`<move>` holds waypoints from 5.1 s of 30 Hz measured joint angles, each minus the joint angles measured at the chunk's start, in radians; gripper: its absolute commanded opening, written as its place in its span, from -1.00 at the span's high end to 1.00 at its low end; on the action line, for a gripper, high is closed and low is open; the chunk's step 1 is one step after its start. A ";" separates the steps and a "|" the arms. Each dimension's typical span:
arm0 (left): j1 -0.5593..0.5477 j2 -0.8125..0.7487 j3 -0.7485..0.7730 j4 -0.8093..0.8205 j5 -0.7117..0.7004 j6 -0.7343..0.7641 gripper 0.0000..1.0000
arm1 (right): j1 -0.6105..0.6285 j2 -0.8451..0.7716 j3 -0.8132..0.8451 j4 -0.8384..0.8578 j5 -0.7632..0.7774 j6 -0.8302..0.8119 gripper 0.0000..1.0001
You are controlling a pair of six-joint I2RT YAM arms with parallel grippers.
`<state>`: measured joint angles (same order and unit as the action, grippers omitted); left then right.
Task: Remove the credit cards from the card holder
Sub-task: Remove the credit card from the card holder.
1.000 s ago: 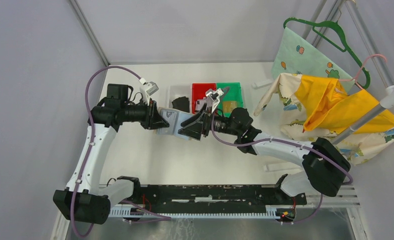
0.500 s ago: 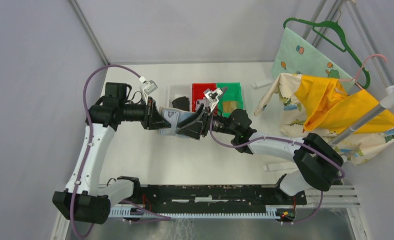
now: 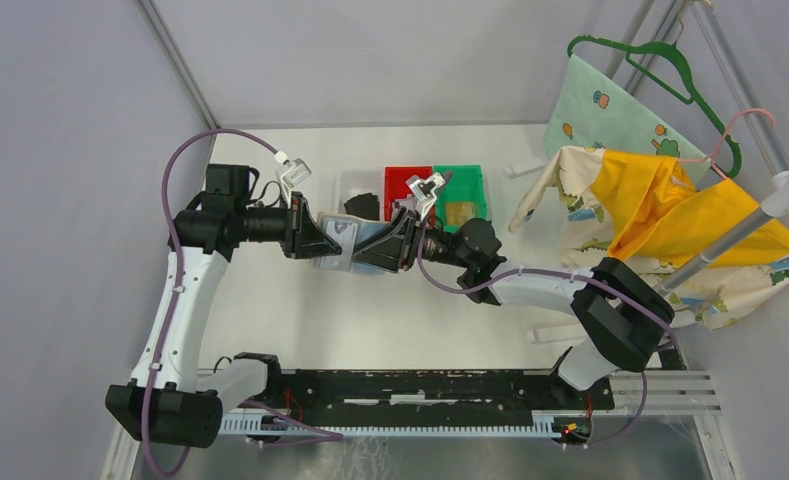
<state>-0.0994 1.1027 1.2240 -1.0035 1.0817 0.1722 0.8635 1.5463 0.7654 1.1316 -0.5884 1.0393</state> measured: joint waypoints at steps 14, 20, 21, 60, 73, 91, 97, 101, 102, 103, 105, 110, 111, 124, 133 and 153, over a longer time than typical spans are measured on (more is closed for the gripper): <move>0.008 -0.012 0.000 -0.003 0.090 0.000 0.09 | 0.008 0.042 0.005 0.045 0.033 0.054 0.63; 0.008 -0.011 0.000 -0.028 0.135 0.032 0.11 | 0.014 0.026 -0.012 0.052 0.042 0.056 0.43; 0.008 -0.009 0.001 -0.044 0.148 0.048 0.15 | 0.017 0.018 -0.022 0.057 0.043 0.056 0.37; 0.008 -0.065 -0.014 0.090 0.051 -0.192 0.63 | 0.093 -0.064 -0.064 0.013 0.270 -0.064 0.54; 0.013 -0.063 -0.025 0.129 0.055 -0.221 0.20 | 0.082 -0.008 -0.072 0.102 0.276 0.010 1.00; -0.011 -0.030 -0.024 0.070 0.160 -0.205 0.53 | 0.084 -0.051 -0.188 0.223 0.276 0.056 1.00; -0.011 -0.030 -0.024 0.063 0.160 -0.204 0.71 | 0.081 -0.057 -0.200 0.222 0.276 0.055 0.85; -0.011 -0.030 -0.023 0.063 0.158 -0.200 0.76 | 0.080 -0.057 -0.199 0.222 0.273 0.058 0.27; -0.011 -0.029 -0.023 0.063 0.153 -0.197 0.77 | 0.081 -0.057 -0.197 0.224 0.269 0.056 0.19; -0.010 -0.029 -0.023 0.063 0.151 -0.196 0.77 | 0.081 -0.057 -0.193 0.224 0.263 0.056 0.14; -0.007 -0.029 -0.023 0.064 0.149 -0.194 0.72 | 0.081 -0.057 -0.182 0.222 0.253 0.056 0.13; -0.006 -0.029 -0.022 0.068 0.149 -0.194 0.53 | 0.081 -0.047 -0.153 0.214 0.242 0.060 0.14; -0.005 -0.029 -0.021 0.068 0.148 -0.194 0.53 | 0.081 -0.043 -0.150 0.215 0.242 0.063 0.16; 0.015 -0.042 -0.013 0.071 0.127 -0.171 0.45 | 0.074 0.087 -0.105 0.337 0.241 0.159 0.98; 0.009 -0.042 -0.011 0.070 0.182 -0.157 0.24 | 0.077 0.090 -0.122 0.397 0.238 0.176 1.00; -0.014 -0.005 -0.011 0.058 0.202 -0.142 0.50 | 0.083 -0.022 -0.215 0.328 0.282 0.064 1.00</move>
<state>-0.1131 1.0973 1.2129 -0.9459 1.2835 0.0303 0.9463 1.5242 0.5507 1.4597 -0.3069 1.1030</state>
